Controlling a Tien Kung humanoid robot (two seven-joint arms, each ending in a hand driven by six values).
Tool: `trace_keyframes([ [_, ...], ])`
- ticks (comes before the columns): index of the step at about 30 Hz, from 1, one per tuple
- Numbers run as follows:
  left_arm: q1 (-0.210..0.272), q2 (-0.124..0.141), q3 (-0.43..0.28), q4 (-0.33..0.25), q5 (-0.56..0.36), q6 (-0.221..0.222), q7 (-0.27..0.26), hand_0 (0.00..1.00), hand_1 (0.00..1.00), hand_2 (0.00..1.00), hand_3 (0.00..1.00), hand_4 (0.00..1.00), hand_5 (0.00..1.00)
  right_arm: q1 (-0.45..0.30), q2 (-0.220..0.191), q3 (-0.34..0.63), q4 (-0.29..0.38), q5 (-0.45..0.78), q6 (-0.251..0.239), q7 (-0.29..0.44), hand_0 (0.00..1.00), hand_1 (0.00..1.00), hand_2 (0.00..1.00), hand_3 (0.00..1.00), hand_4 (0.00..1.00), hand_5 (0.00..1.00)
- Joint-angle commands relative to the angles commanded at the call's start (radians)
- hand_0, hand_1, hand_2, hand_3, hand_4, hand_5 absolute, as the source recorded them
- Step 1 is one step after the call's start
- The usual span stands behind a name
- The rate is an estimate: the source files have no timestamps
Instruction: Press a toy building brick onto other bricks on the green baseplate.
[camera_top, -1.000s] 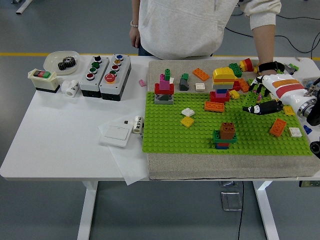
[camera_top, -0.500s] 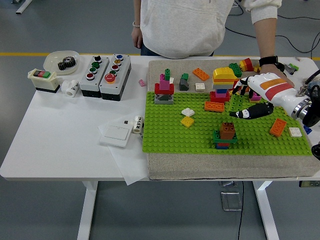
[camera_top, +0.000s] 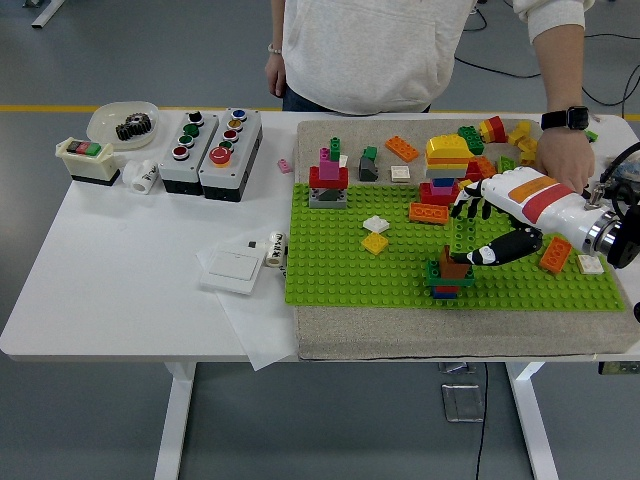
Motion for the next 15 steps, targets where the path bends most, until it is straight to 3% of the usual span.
trace_keyframes([
  [9,0.005,-0.001,-0.008,0.000,0.009,0.001,0.004,0.488,0.566,0.659,0.654,0.708,0.773,-0.014,-0.008,-0.014,0.032,-0.008,-0.032,0.044,0.405,0.464,0.517,0.539,0.886,0.358],
  [15,0.006,-0.001,-0.018,-0.001,0.024,0.000,0.010,0.488,0.566,0.659,0.654,0.708,0.774,0.008,0.010,-0.038,-0.001,-0.020,-0.075,0.088,0.419,0.472,0.528,0.542,0.890,0.365],
])
